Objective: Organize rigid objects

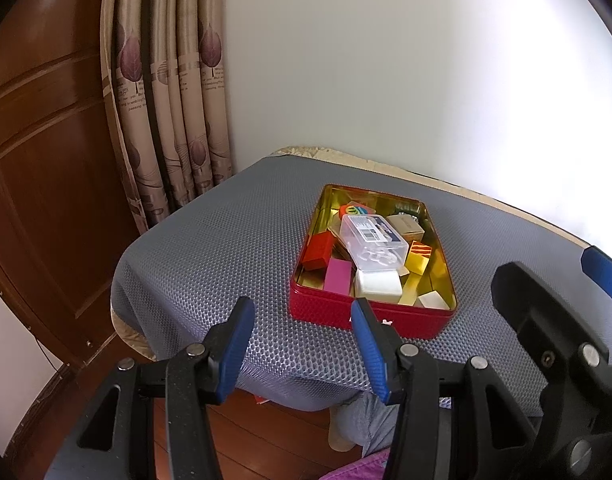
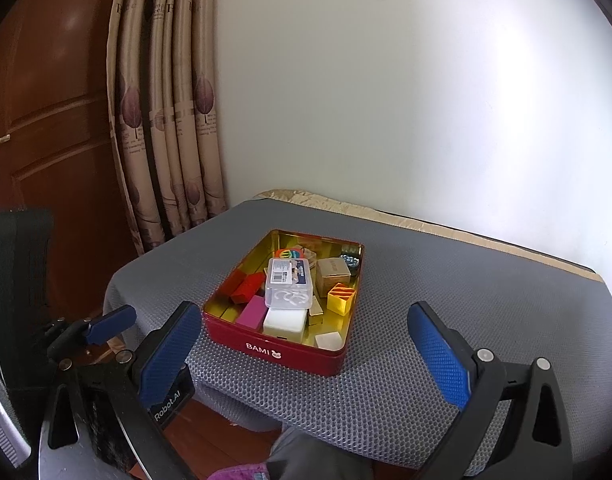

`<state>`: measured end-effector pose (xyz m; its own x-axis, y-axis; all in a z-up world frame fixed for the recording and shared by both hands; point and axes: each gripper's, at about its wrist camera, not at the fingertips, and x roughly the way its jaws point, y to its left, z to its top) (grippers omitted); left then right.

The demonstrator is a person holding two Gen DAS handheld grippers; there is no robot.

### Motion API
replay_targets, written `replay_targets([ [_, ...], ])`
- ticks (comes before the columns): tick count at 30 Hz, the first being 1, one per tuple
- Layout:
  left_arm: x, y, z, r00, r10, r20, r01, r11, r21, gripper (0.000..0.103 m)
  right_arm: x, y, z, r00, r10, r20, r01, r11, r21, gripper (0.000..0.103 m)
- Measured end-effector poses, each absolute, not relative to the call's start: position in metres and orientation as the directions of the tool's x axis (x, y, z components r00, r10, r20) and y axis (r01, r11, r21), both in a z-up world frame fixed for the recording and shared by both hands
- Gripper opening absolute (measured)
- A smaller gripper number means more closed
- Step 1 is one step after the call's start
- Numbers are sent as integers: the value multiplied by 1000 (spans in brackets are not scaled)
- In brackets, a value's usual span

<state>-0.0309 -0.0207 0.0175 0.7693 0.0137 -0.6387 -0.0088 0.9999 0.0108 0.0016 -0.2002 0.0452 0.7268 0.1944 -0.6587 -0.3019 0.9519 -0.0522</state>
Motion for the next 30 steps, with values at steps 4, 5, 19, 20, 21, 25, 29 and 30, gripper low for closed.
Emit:
replay_targets([
  [4, -31, -21, 18, 774, 16, -633, -10, 1000, 14, 51, 2, -200, 45, 728, 192, -658, -300, 952, -53, 102],
  [5, -32, -21, 18, 774, 15, -633, -9, 1000, 12, 51, 1, -200, 45, 730, 190, -656, -298, 953, -56, 102],
  [19, -32, -19, 19, 774, 15, -633, -8, 1000, 15, 51, 4, -202, 49, 743, 170, -647, -275, 959, -64, 102],
  [20, -31, -19, 19, 774, 14, -633, -6, 1000, 16, 52, 4, -201, 49, 746, 165, -645, -272, 960, -68, 102],
  [21, -31, -19, 19, 774, 14, -633, -6, 1000, 15, 51, 3, -202, 49, 747, 165, -645, -270, 960, -68, 102],
  [25, -31, -19, 19, 776, 17, -631, -7, 1000, 18, 52, 2, -202, 48, 745, 169, -646, -271, 960, -62, 102],
  [29, -30, -19, 19, 777, 17, -630, -5, 1000, 21, 51, 3, -203, 48, 743, 175, -645, -273, 960, -54, 102],
  [30, -30, -19, 19, 777, 17, -630, -5, 1000, 20, 51, 3, -203, 48, 744, 173, -645, -272, 961, -57, 102],
])
